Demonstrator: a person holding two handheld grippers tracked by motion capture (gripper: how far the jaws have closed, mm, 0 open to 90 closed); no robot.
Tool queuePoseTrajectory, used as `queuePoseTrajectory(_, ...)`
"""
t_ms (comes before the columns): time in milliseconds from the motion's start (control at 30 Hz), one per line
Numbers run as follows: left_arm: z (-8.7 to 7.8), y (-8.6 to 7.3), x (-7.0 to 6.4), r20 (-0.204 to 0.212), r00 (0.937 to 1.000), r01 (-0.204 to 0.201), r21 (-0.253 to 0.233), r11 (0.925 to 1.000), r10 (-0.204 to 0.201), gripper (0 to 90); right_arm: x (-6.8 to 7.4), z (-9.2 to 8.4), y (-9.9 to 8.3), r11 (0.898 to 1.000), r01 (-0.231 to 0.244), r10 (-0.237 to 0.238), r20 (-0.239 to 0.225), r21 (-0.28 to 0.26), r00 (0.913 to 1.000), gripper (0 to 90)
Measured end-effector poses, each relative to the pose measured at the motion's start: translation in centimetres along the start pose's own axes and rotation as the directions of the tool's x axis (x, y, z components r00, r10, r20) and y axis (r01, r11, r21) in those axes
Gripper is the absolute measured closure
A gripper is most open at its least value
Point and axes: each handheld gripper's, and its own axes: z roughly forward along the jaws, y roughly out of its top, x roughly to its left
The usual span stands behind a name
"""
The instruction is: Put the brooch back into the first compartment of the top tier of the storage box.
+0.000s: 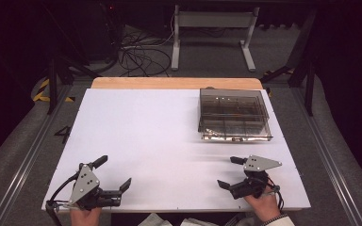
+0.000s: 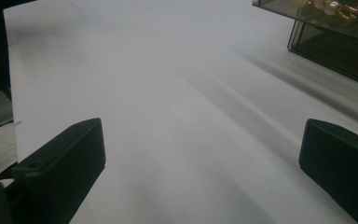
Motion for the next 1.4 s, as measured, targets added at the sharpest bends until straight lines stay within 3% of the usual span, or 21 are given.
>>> queuePoseTrajectory(400, 0.13, -0.06, 0.21, 0.007, 0.9999, 0.01, 0.004, 0.9999, -0.01, 0.3, 0.6, 0.77, 0.29, 0.996, 0.065, -0.066, 0.015, 0.053, 0.9977, 2.2)
queuePoseTrajectory(600, 0.06, -0.09, 0.24, 0.003, 0.9999, 0.014, 0.001, 0.9999, -0.014, 0.3, 0.3, 0.51, 0.28, 0.999, 0.036, -0.036, 0.008, 0.029, 0.9993, 2.2)
queuePoseTrajectory(1400, 0.14, -0.08, 0.24, 0.005, 0.9999, 0.009, 0.004, 1.0, -0.009, 0.3, 0.29, 0.37, 0.27, 1.0, 0.029, -0.029, 0.004, 0.011, 0.9996, 1.9)
